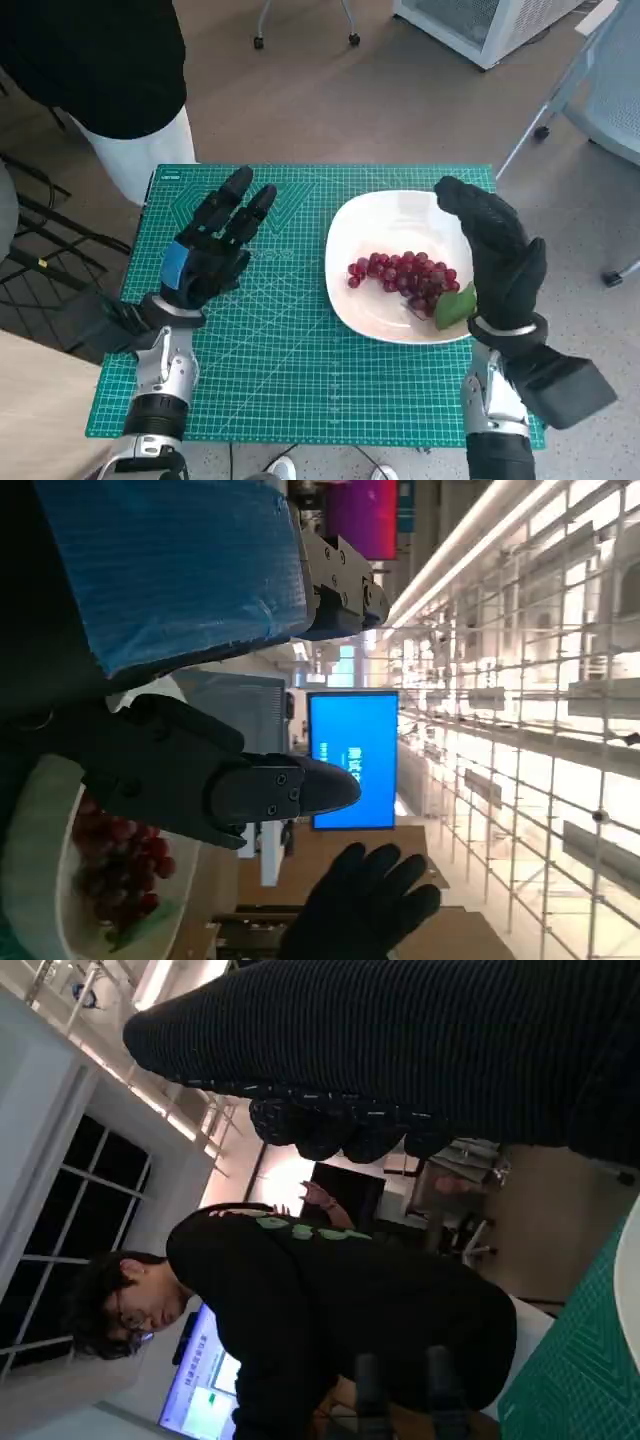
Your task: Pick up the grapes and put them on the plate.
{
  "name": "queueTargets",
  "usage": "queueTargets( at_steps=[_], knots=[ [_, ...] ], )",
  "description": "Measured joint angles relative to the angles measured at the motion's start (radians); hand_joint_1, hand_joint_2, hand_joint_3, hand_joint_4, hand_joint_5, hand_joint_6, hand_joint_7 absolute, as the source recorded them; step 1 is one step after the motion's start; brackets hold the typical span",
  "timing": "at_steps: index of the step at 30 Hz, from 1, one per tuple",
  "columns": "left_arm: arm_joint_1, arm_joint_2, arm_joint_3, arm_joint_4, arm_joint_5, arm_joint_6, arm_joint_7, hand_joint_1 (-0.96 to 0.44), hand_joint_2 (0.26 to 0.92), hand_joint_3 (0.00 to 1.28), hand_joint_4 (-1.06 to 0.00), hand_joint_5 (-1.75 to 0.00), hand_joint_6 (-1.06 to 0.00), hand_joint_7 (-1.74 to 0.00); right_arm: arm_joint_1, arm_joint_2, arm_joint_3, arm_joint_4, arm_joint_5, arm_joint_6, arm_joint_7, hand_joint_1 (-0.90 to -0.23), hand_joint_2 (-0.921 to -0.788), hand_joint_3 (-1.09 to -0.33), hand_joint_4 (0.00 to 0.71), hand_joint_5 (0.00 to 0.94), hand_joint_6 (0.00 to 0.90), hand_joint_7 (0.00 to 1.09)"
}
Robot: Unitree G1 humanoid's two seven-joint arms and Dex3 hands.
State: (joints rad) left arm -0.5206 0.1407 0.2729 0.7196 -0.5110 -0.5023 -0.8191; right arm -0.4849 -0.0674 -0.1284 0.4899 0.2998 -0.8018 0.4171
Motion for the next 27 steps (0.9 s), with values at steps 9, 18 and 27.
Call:
queueTargets(
  at_steps=[9,18,27],
  knots=[
    [0.02,-0.028,0.019,-0.031,-0.017,0.009,-0.005,-0.57,0.921,0.4,-0.23,-0.01,-0.32,-0.02,0.0,-0.002,-0.003,0.007,0.007,-0.004,0.001,-0.684,-0.921,-0.729,0.428,0.001,0.067,0.41],
    [0.038,-0.035,0.019,-0.037,-0.013,0.011,-0.01,-0.58,0.921,0.4,-0.23,0.0,-0.33,-0.02,0.0,-0.004,-0.004,0.01,0.009,-0.004,0.001,-0.684,-0.921,-0.729,0.428,0.001,0.064,0.42],
    [0.055,-0.039,0.015,-0.06,-0.007,0.014,-0.002,-0.58,0.921,0.4,-0.24,-0.01,-0.33,-0.02,0.0,-0.007,-0.005,0.011,0.009,-0.003,0.001,-0.683,-0.921,-0.73,0.429,0.002,0.064,0.42]
  ],
)
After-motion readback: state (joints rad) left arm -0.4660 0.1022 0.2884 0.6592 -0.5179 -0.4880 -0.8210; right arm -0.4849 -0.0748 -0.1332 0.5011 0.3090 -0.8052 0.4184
